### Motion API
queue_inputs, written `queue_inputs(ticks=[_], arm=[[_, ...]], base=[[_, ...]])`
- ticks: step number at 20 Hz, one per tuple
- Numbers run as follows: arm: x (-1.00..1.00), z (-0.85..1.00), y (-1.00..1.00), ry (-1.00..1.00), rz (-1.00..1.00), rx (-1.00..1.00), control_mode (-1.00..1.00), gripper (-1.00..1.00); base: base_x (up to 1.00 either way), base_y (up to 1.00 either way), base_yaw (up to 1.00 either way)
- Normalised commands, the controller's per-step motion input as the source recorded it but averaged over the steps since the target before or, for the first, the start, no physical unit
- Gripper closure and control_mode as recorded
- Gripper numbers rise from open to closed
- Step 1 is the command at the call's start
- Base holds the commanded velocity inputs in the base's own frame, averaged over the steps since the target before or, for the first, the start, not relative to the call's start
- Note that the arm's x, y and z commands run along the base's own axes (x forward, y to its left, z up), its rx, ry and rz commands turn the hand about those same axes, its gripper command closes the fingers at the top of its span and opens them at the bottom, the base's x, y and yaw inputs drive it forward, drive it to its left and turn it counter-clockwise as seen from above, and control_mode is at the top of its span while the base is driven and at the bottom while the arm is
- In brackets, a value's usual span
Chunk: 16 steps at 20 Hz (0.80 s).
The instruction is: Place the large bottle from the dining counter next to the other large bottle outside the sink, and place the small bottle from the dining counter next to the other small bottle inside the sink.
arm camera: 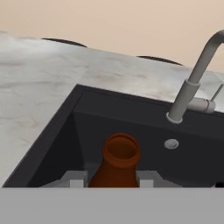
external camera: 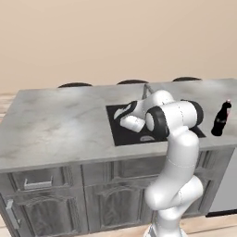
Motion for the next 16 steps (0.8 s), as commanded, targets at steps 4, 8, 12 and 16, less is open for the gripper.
queue_inputs(ticks=[4, 8, 12, 16], arm=[[0.00, 0.00, 0.00, 0.00, 0.00, 0.00, 1.00, 1.00], [0.00, 0.00, 0.00, 0.00, 0.00, 0.00, 1.00, 1.00], [0.00, 0.00, 0.00, 0.00, 0.00, 0.00, 1.00, 1.00], [0.00, 0.00, 0.00, 0.00, 0.00, 0.00, 1.00, 1.00]], base=[[0.30, 0.05, -0.09], [0.27, 0.10, -0.11], [0.24, 0.16, -0.13], [0.26, 0.17, -0.13]])
